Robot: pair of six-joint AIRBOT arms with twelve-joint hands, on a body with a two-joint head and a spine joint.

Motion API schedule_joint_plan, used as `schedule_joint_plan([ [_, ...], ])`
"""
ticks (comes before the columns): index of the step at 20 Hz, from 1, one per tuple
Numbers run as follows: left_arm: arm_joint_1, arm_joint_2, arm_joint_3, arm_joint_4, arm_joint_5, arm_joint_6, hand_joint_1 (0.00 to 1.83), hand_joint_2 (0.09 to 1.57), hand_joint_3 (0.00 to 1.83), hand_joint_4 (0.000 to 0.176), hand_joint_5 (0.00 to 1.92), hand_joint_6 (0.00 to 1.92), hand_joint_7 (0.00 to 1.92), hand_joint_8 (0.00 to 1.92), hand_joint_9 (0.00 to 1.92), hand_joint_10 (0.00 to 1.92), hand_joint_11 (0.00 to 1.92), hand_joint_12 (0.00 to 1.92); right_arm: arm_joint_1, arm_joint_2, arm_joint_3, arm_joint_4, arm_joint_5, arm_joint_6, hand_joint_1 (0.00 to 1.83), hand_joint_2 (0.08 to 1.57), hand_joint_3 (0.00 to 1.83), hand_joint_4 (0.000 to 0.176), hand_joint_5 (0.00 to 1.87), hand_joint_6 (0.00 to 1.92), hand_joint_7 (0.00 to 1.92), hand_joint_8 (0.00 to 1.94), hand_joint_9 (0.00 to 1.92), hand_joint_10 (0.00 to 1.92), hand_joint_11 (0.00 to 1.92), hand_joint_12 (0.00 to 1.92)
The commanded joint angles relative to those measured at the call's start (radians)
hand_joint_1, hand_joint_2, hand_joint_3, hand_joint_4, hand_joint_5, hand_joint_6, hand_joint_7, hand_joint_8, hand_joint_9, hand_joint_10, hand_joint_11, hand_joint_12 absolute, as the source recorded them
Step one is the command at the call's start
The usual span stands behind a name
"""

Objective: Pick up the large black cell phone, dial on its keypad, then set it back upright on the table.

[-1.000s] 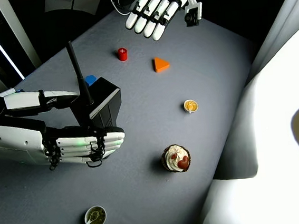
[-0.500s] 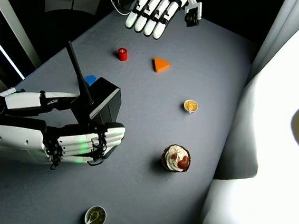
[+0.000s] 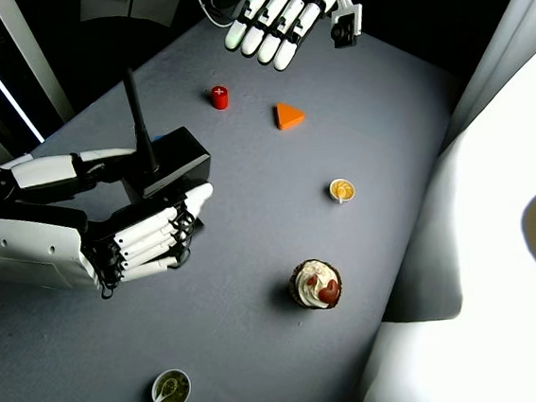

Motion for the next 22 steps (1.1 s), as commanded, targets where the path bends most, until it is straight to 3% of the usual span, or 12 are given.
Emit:
schedule_joint_plan([
  [1, -0.023, 0.006, 0.003, -0.102, -0.071, -0.008, 0.00, 1.15, 0.00, 0.000, 0.11, 0.00, 0.10, 0.00, 0.08, 0.00, 0.00, 0.24, 0.012, 0.011, -0.002, -0.015, 0.115, 0.018, 1.49, 1.12, 0.00, 0.000, 0.97, 0.93, 0.93, 1.00, 0.91, 1.11, 0.74, 1.59],
  [3, -0.025, 0.006, 0.003, -0.104, -0.073, -0.018, 0.00, 1.15, 0.00, 0.000, 0.13, 0.01, 0.12, 0.01, 0.10, 0.01, 0.00, 0.29, 0.012, 0.017, 0.001, -0.016, 0.116, 0.018, 1.49, 1.11, 0.00, 0.000, 0.98, 0.89, 0.99, 0.93, 0.94, 1.13, 0.69, 1.54],
  [4, -0.031, 0.006, 0.003, -0.104, -0.073, -0.023, 0.00, 1.15, 0.00, 0.000, 0.14, 0.01, 0.13, 0.01, 0.11, 0.01, 0.00, 0.30, 0.016, 0.019, 0.005, -0.019, 0.116, 0.018, 1.40, 1.11, 0.00, 0.000, 0.96, 0.94, 0.97, 0.97, 0.90, 1.23, 0.63, 1.34],
  [5, -0.039, 0.007, 0.003, -0.104, -0.073, -0.024, 0.00, 1.15, 0.00, 0.000, 0.13, 0.00, 0.12, 0.00, 0.11, 0.00, 0.00, 0.29, 0.023, 0.022, 0.012, -0.026, 0.115, 0.018, 1.38, 1.13, 0.00, 0.000, 0.92, 0.99, 0.96, 1.02, 0.87, 1.28, 0.59, 1.31],
  [6, -0.043, 0.007, 0.004, -0.104, -0.072, -0.024, 0.00, 1.15, 0.00, 0.000, 0.13, 0.00, 0.13, 0.00, 0.10, 0.00, 0.00, 0.29, 0.031, 0.025, 0.018, -0.032, 0.115, 0.018, 1.38, 1.12, 0.00, 0.000, 0.92, 0.99, 0.97, 0.99, 0.89, 1.28, 0.68, 1.27],
  [8, -0.049, 0.006, 0.004, -0.104, -0.056, -0.024, 0.00, 1.16, 0.00, 0.000, 0.13, 0.00, 0.12, 0.00, 0.09, 0.00, 0.00, 0.27, 0.047, 0.029, 0.036, -0.051, 0.115, 0.018, 1.38, 1.12, 0.00, 0.000, 0.91, 0.99, 0.98, 0.96, 0.89, 1.29, 0.72, 1.29],
  [9, -0.054, 0.005, 0.004, -0.106, -0.051, -0.025, 0.00, 1.16, 0.00, 0.000, 0.13, 0.00, 0.11, 0.00, 0.08, 0.00, 0.00, 0.25, 0.057, 0.033, 0.046, -0.070, 0.114, 0.022, 1.47, 1.12, 0.00, 0.000, 0.92, 0.94, 0.98, 0.91, 0.93, 1.16, 0.74, 1.57],
  [11, -0.061, 0.003, 0.003, -0.108, -0.056, -0.040, 0.00, 1.16, 0.00, 0.000, 0.14, 0.00, 0.11, 0.00, 0.08, 0.00, 0.00, 0.26, 0.076, 0.041, 0.065, -0.103, 0.113, 0.040, 1.48, 1.15, 0.00, 0.000, 0.80, 1.06, 0.86, 1.00, 0.87, 1.20, 0.72, 1.69],
  [13, -0.063, -0.003, 0.012, -0.127, 0.031, -0.028, 0.00, 1.16, 0.00, 0.000, 0.16, 0.01, 0.13, 0.00, 0.09, 0.00, 0.00, 0.31, 0.101, 0.048, 0.086, -0.146, 0.111, 0.058, 1.49, 1.10, 0.00, 0.000, 0.92, 0.91, 0.97, 0.86, 1.00, 1.02, 0.84, 1.59],
  [17, -0.064, -0.007, 0.004, -0.138, 0.031, -0.077, 0.05, 1.20, 0.00, 0.000, 0.18, 0.01, 0.14, 0.01, 0.13, 0.01, 0.00, 0.37, 0.131, 0.069, 0.095, -0.225, 0.110, 0.114, 1.49, 1.11, 0.00, 0.000, 0.89, 0.92, 0.96, 0.89, 0.98, 1.08, 0.82, 1.62],
  [19, -0.075, -0.012, -0.015, -0.071, 0.076, -0.176, 0.22, 1.25, 0.01, 0.000, 0.16, 0.00, 0.13, 0.00, 0.12, 0.00, 0.00, 0.31, 0.143, 0.080, 0.094, -0.273, 0.110, 0.139, 1.49, 1.11, 0.00, 0.000, 0.91, 0.88, 0.96, 0.91, 0.98, 1.06, 0.84, 1.60],
  [22, -0.080, -0.045, -0.029, 0.016, 0.099, -0.265, 0.57, 1.21, 0.00, 0.007, 0.26, 0.01, 0.23, 0.01, 0.23, 0.01, 0.00, 0.69, 0.149, 0.090, 0.095, -0.330, 0.112, 0.182, 1.49, 1.11, 0.00, 0.000, 0.90, 0.90, 0.94, 0.92, 0.96, 1.08, 0.84, 1.60],
])
